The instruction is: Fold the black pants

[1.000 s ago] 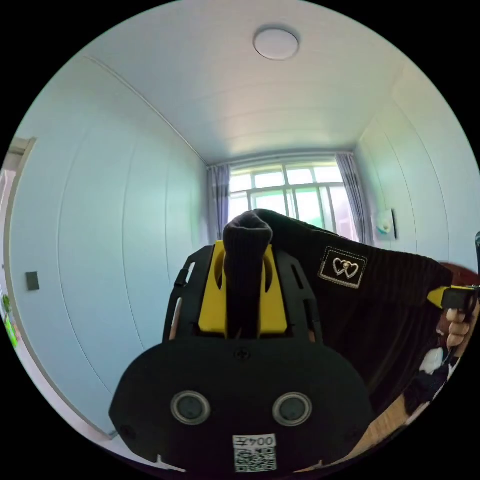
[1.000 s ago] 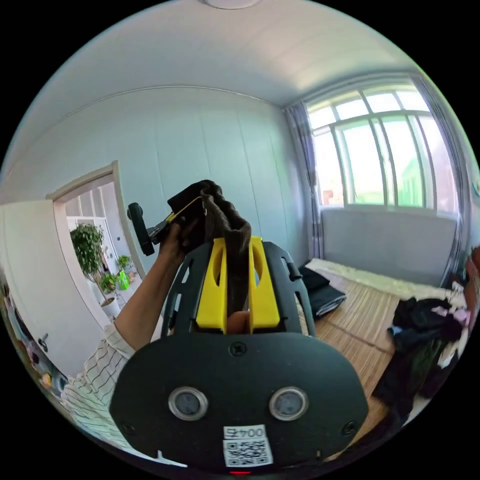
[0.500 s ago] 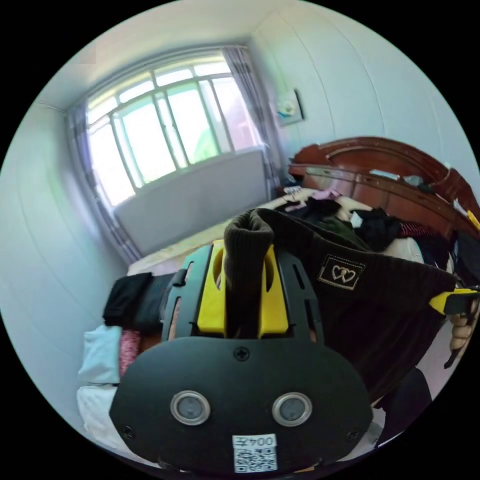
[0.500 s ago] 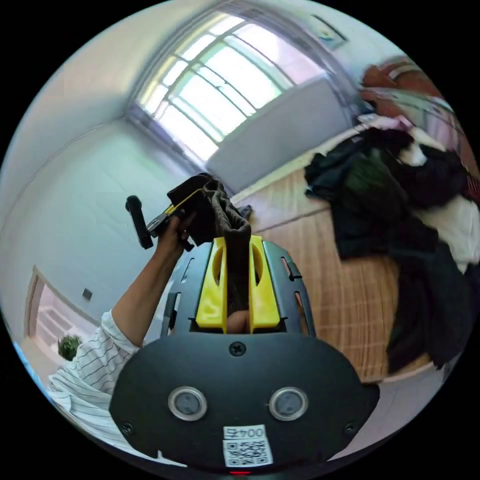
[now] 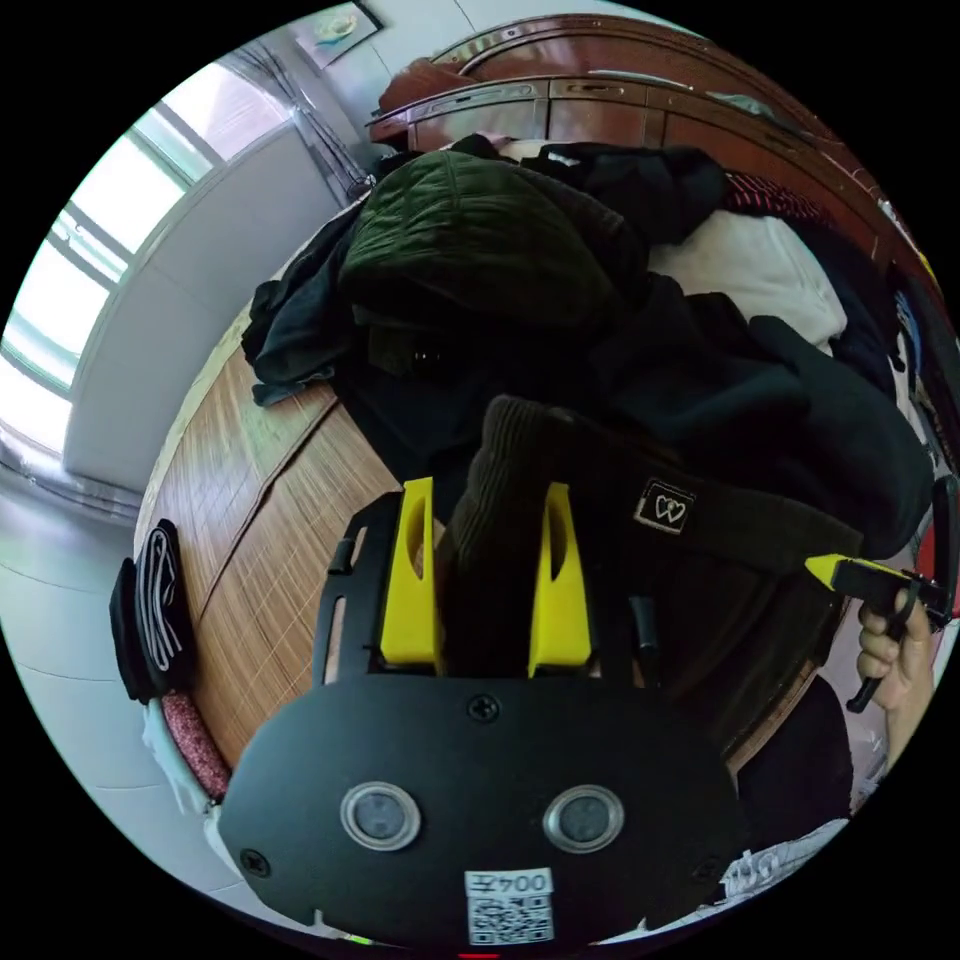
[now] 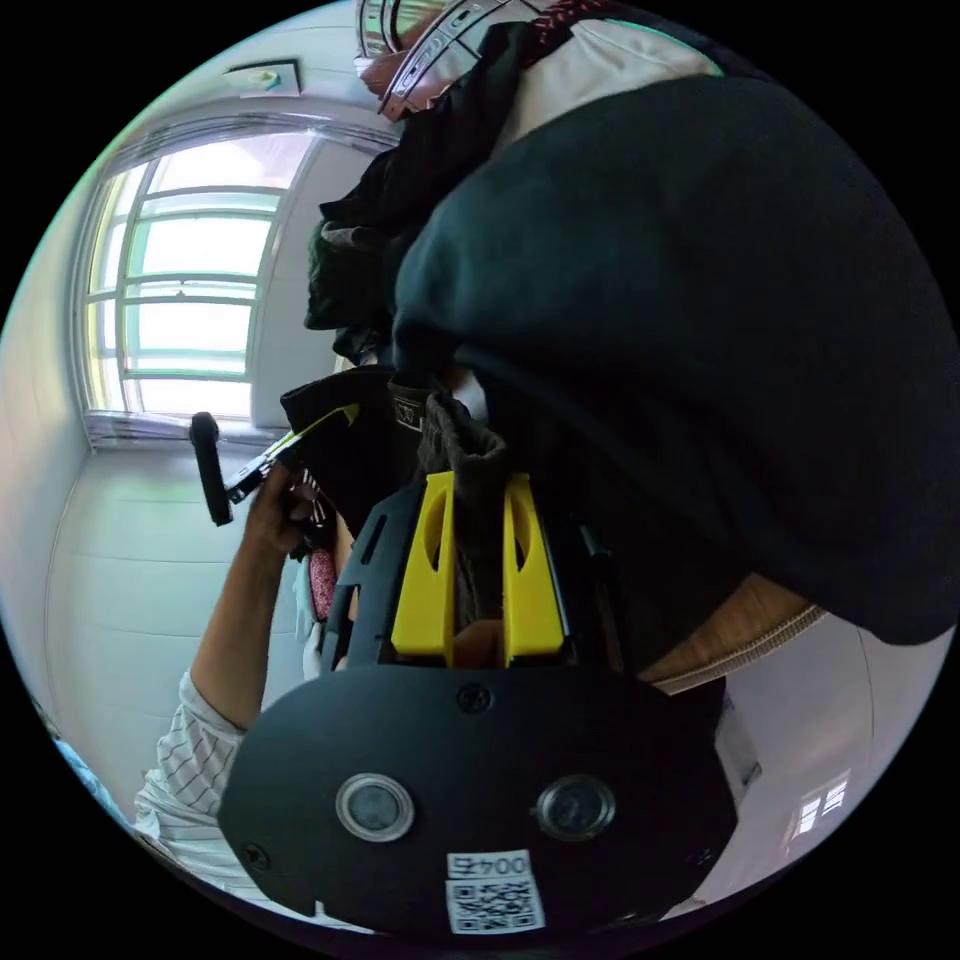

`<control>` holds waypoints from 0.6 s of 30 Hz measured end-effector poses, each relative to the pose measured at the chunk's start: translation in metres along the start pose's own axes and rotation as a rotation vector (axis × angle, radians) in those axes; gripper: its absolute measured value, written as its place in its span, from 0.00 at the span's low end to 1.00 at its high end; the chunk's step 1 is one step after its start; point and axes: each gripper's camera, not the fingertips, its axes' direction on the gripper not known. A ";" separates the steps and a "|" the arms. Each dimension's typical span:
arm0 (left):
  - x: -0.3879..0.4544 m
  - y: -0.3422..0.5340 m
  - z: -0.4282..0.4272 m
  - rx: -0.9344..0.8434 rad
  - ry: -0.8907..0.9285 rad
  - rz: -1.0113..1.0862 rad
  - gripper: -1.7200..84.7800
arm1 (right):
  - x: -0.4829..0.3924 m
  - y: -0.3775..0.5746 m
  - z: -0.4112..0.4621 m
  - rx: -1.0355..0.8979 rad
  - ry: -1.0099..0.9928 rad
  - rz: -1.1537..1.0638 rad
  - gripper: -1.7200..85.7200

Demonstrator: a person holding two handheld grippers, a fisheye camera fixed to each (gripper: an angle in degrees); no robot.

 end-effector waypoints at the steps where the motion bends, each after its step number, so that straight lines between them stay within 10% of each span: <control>1: -0.016 0.000 -0.008 -0.008 -0.003 -0.004 0.20 | 0.004 -0.005 -0.002 0.004 0.005 0.008 0.11; 5: -0.165 0.030 -0.094 0.112 0.114 -0.204 0.20 | 0.021 -0.025 -0.033 0.088 0.019 0.044 0.11; 11: -0.394 0.221 -0.215 0.548 0.810 -0.551 0.15 | -0.028 0.023 -0.111 0.271 0.303 -0.341 0.08; 18: -0.508 0.614 -0.332 0.709 0.589 -0.814 0.10 | -0.048 0.199 -0.143 0.436 0.606 -0.839 0.07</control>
